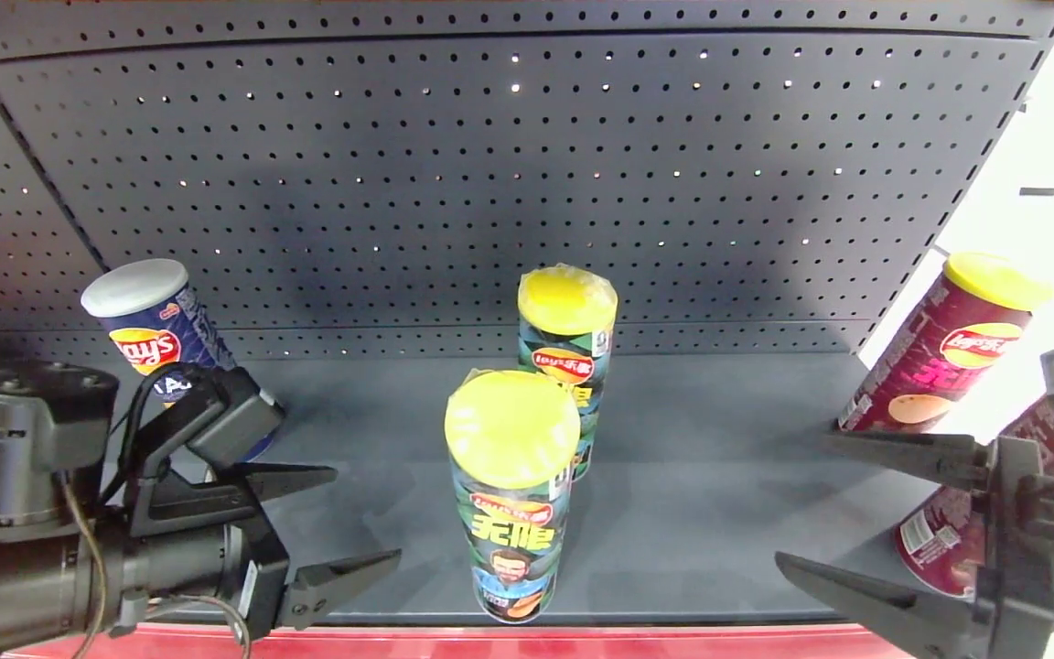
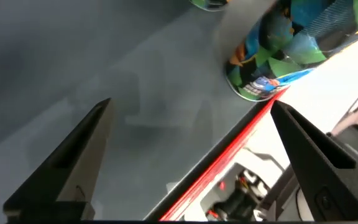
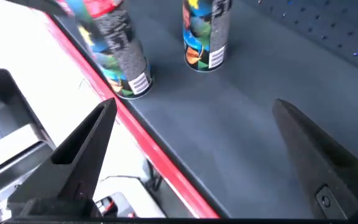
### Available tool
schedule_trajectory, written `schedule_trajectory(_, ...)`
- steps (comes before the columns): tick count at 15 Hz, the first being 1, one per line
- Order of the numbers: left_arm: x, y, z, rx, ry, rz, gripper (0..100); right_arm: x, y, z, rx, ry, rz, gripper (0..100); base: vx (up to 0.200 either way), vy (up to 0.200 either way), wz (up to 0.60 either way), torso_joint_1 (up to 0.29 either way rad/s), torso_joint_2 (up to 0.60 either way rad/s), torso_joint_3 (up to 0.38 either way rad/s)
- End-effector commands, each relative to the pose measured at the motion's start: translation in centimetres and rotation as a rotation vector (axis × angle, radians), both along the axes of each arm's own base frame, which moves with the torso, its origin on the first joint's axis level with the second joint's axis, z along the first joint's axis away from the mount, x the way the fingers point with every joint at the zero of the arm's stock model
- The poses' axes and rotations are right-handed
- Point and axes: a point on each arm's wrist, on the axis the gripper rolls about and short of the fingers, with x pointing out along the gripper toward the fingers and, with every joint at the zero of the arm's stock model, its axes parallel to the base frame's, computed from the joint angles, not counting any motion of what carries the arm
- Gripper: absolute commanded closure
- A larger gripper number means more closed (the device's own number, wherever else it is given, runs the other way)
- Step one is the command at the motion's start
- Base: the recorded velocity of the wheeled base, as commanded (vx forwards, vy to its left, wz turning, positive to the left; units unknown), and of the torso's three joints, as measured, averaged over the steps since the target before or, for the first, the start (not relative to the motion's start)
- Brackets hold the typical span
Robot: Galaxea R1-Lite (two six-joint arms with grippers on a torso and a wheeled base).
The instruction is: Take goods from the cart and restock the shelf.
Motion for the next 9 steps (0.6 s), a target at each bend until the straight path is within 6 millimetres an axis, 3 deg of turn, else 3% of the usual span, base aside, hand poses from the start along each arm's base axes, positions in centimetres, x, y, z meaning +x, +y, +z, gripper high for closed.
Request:
schedule_trajectory(1,1.2,-0.9,-1.1,0.034,0.047,-0.004,0,-1.5,-1.3,0.8,0.049,-0.058,-0.008,0,0.000,0.000,0.00,0.000,0.00,0.000)
schedule_trajectory(9,4.0,-3.3,-1.6,0.065,0.066,-0.020,0,-1.6,-1.6,2.8,0.095,-0.121,-0.033,0,0.000,0.000,0.00,0.000,0.00,0.000)
